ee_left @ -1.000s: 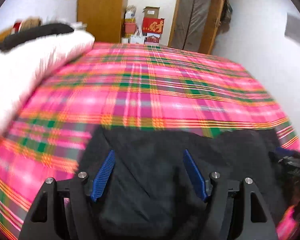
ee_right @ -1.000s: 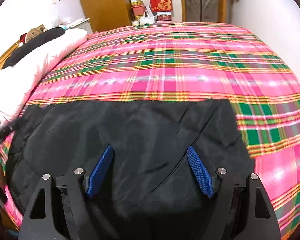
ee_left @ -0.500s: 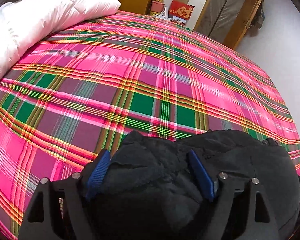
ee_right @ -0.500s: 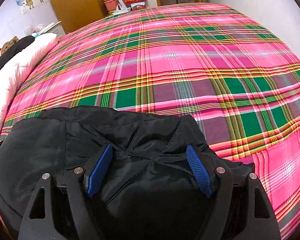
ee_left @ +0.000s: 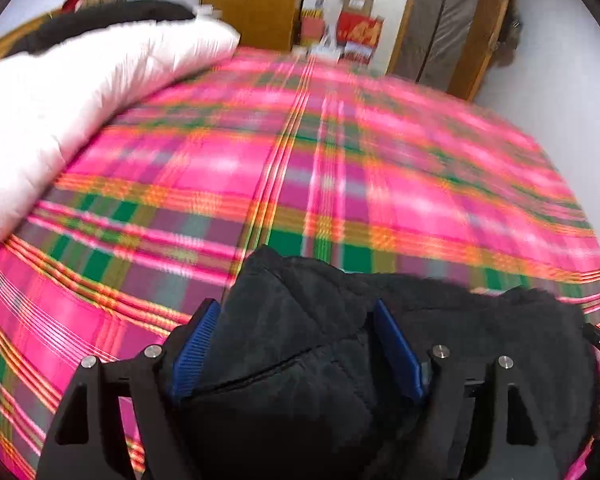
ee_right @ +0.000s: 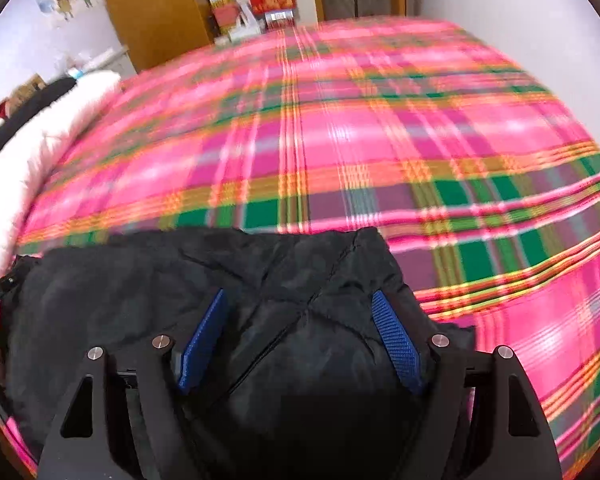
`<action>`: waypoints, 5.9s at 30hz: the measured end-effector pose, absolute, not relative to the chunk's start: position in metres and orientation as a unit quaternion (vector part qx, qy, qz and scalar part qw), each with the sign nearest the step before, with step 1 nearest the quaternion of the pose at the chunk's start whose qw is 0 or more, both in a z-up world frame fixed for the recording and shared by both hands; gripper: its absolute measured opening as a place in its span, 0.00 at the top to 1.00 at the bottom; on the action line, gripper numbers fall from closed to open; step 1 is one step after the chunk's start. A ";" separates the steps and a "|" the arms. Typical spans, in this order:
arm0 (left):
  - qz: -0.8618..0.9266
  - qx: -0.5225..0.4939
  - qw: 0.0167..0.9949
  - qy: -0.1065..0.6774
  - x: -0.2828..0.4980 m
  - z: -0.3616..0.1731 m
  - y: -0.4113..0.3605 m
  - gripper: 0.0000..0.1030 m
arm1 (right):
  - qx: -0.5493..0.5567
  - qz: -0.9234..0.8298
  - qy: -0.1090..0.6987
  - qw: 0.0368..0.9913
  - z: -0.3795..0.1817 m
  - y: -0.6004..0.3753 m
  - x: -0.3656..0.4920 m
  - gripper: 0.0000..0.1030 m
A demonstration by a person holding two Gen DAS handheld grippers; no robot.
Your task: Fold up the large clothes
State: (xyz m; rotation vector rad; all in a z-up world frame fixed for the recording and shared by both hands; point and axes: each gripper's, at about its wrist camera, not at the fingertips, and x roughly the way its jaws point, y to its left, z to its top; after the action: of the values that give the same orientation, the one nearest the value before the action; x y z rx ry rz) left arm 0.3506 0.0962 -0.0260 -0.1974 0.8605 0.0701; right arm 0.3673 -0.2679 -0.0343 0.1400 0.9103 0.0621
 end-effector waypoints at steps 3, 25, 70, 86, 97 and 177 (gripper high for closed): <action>0.000 -0.091 0.924 0.371 0.321 0.010 0.076 0.23 | 0.077 0.055 0.405 0.909 -0.010 -0.261 0.339 0.27; 0.071 -0.044 0.892 0.444 0.349 -0.027 0.107 0.21 | 0.022 0.045 0.458 0.887 -0.053 -0.268 0.352 0.31; -0.122 0.008 0.893 0.433 0.353 -0.043 -0.065 0.21 | 0.038 0.029 0.443 0.895 -0.077 -0.279 0.353 0.44; -0.104 -0.008 0.905 0.413 0.338 -0.018 -0.037 0.25 | 0.044 0.038 0.399 0.915 -0.033 -0.283 0.314 0.45; -0.013 -0.050 0.906 0.419 0.265 -0.055 0.044 0.23 | 0.008 0.046 0.436 0.899 -0.080 -0.269 0.280 0.44; 0.038 0.008 0.924 0.381 0.246 -0.024 0.073 0.28 | 0.025 0.035 0.407 0.912 -0.031 -0.288 0.267 0.41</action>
State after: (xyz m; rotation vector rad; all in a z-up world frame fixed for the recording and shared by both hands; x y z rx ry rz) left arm 0.2462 0.0733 -0.0240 0.0159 0.7829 0.0781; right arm 0.2673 -0.2878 -0.0309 0.0515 0.8396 0.0719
